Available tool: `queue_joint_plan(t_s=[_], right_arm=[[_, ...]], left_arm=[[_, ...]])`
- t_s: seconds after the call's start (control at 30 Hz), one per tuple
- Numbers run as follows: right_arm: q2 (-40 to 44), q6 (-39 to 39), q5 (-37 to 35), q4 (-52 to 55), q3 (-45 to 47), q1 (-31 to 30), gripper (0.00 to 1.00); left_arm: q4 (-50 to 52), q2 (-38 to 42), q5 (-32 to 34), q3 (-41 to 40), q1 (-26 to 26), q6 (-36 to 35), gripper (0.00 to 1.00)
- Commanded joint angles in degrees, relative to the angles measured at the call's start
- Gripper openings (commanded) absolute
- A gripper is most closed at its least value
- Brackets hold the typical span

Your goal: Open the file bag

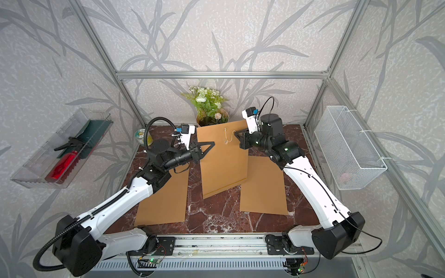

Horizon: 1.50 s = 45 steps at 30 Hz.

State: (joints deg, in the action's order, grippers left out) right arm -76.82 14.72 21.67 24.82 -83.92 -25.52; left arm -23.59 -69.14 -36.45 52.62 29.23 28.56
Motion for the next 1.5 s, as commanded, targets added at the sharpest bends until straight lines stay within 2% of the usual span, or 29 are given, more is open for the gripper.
queue_joint_plan(t_s=[0.0,0.73,1.47], right_arm=[[-0.7,0.5,2.7,-1.1,-1.7,0.2,0.00],[-2.9,1.5,4.7,-2.3,-3.8,-1.7,0.00],[-7.4,0.9,4.5,-1.9,-9.3,-6.8,0.00]], left_arm=[[-2.3,-0.8,-1.9,-0.6,-0.1,0.6,0.00],[-4.9,-3.3,-3.1,-1.5,0.3,2.6,0.00],[-5.0,-2.2,-3.0,-2.0,0.6,3.1,0.00]])
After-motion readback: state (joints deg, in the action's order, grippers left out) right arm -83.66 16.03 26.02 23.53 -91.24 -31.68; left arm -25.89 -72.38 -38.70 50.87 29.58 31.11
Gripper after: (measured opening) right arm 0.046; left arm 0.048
